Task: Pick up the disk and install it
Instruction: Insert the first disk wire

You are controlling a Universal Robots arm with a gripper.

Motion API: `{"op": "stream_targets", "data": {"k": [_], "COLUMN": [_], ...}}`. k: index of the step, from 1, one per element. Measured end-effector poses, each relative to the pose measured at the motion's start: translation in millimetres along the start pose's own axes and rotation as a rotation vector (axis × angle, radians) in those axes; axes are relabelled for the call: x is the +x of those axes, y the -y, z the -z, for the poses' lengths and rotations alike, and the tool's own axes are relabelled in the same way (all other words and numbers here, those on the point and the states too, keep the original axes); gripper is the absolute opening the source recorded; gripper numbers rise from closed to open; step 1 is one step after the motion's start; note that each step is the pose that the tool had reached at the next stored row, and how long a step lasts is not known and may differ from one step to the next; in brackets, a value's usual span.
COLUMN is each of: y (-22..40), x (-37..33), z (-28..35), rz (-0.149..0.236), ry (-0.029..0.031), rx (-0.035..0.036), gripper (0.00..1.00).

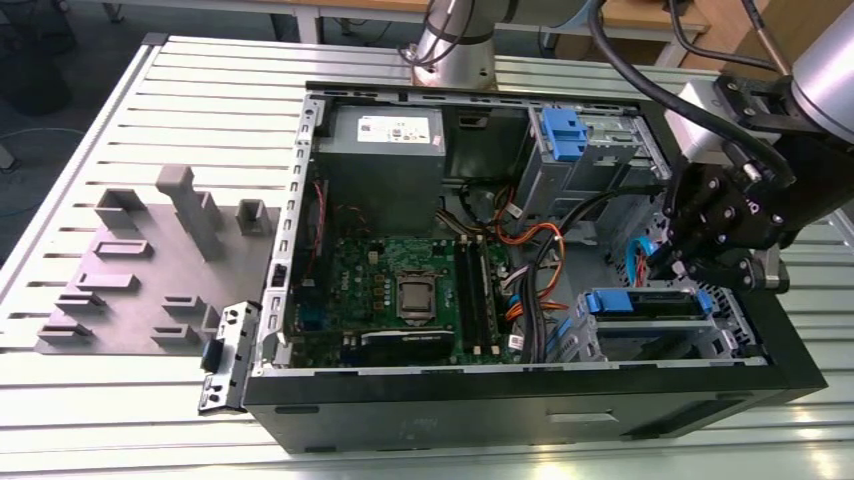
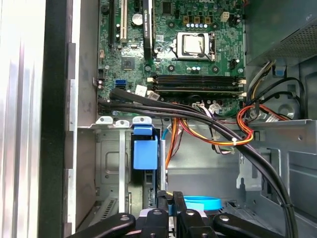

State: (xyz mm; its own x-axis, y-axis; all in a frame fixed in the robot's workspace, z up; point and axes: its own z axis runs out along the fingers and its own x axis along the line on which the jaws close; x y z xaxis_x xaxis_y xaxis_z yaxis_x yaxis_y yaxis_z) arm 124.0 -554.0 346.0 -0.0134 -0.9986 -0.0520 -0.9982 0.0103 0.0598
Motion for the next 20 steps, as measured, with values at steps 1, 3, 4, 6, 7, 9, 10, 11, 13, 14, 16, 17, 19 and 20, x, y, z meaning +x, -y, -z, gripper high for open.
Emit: {"op": "stream_targets", "data": {"k": [1, 3, 4, 6, 7, 9, 10, 11, 13, 14, 16, 17, 19, 20], "y": [0.0, 0.0, 0.0, 0.1, 0.1, 0.2, 0.2, 0.2, 0.3, 0.3, 0.4, 0.4, 0.5, 0.5], "x": [0.9, 2.8, 3.7, 4.8, 5.2, 5.7, 5.9, 6.1, 6.4, 6.7, 7.5, 7.6, 7.7, 7.7], "z": [0.0, -0.1, -0.1, -0.2, -0.5, -1.3, -1.8, -2.6, -4.1, -4.5, -5.1, -5.4, -5.8, -5.9], "rz": [0.000, 0.000, 0.000, 0.000, -0.001, -0.001, -0.001, -0.001, -0.002, -0.003, -0.005, -0.009, -0.017, -0.019], "ry": [-0.0005, -0.0009, -0.0012, -0.0030, -0.0037, -0.0053, -0.0059, -0.0063, -0.0088, -0.0103, -0.0143, -0.0162, -0.0192, -0.0195], "rx": [0.0000, 0.0000, 0.0000, 0.0000, 0.0001, 0.0001, 0.0001, 0.0001, 0.0002, -0.0004, -0.0018, -0.0017, -0.0014, -0.0013], "gripper": [0.16, 0.16, 0.16, 0.16, 0.16, 0.16, 0.16, 0.16, 0.16, 0.16, 0.16, 0.16, 0.16, 0.16]}}
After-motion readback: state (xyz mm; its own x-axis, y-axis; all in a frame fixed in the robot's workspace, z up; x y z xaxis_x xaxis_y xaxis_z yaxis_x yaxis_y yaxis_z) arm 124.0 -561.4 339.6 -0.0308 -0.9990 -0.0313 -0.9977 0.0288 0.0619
